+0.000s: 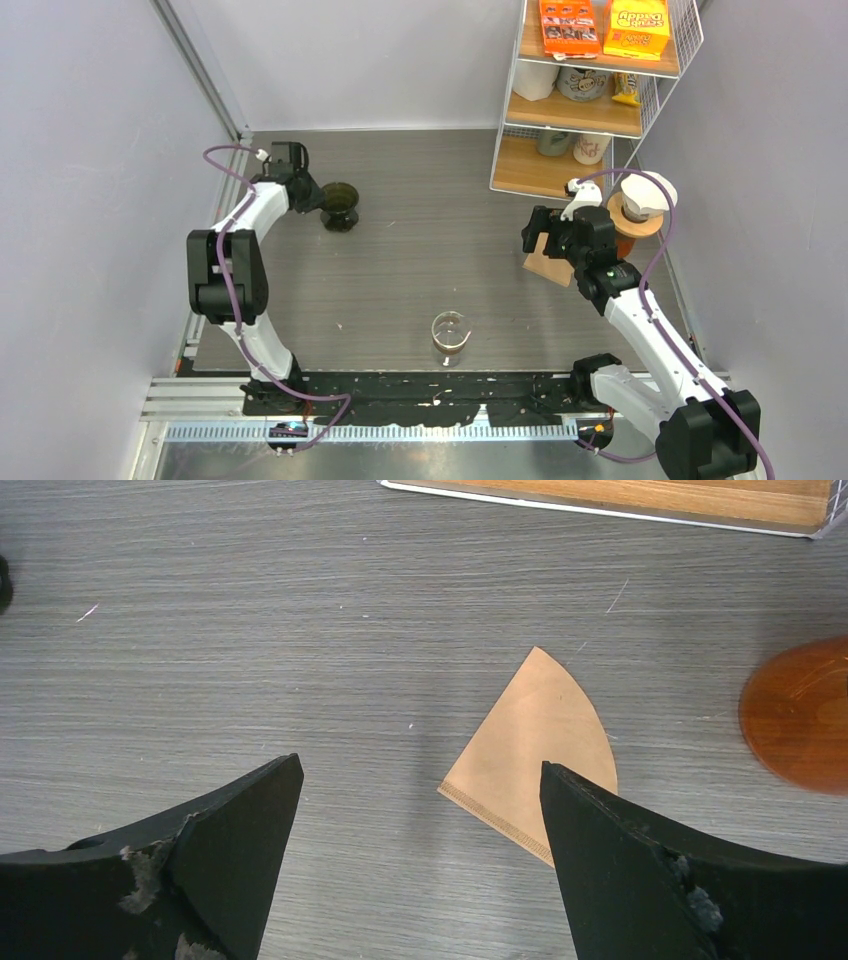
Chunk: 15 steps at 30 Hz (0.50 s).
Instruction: Place the coffee filter in the dripper
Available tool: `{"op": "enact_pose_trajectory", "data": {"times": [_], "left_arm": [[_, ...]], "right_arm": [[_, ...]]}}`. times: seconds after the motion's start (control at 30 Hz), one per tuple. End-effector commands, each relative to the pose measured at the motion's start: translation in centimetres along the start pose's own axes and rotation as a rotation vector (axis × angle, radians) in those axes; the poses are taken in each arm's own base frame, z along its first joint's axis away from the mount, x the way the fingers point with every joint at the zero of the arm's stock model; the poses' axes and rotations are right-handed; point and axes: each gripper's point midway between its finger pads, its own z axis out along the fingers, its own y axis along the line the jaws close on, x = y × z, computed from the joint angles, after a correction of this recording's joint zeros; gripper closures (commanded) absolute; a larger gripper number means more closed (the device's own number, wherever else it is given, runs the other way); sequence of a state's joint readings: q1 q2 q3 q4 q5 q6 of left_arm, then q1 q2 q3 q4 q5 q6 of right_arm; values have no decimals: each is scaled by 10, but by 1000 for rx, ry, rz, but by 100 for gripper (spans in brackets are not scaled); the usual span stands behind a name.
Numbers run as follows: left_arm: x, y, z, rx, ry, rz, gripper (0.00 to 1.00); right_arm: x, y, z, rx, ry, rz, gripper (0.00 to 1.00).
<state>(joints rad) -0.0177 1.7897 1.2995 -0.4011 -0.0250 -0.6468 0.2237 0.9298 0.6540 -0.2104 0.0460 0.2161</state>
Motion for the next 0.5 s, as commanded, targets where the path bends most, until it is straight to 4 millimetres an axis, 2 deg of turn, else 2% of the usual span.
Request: {"op": "enact_pose_trajectory", "data": {"times": [0.0, 0.13, 0.27, 0.37, 0.47], "left_arm": [[-4, -14, -17, 77, 14, 23, 100], [1, -32, -44, 194, 3, 35, 100], [14, -52, -82, 327, -1, 65, 100], [35, -66, -113, 420, 6, 108, 100], [64, -82, -148, 530, 40, 173, 100]], "right_arm": [[-11, 5, 0, -19, -35, -12, 5], [-10, 7, 0, -31, -28, -11, 5], [-10, 9, 0, -42, -24, -14, 5], [-7, 15, 0, -78, -11, -12, 5], [-5, 17, 2, -87, 3, -14, 5]]}}
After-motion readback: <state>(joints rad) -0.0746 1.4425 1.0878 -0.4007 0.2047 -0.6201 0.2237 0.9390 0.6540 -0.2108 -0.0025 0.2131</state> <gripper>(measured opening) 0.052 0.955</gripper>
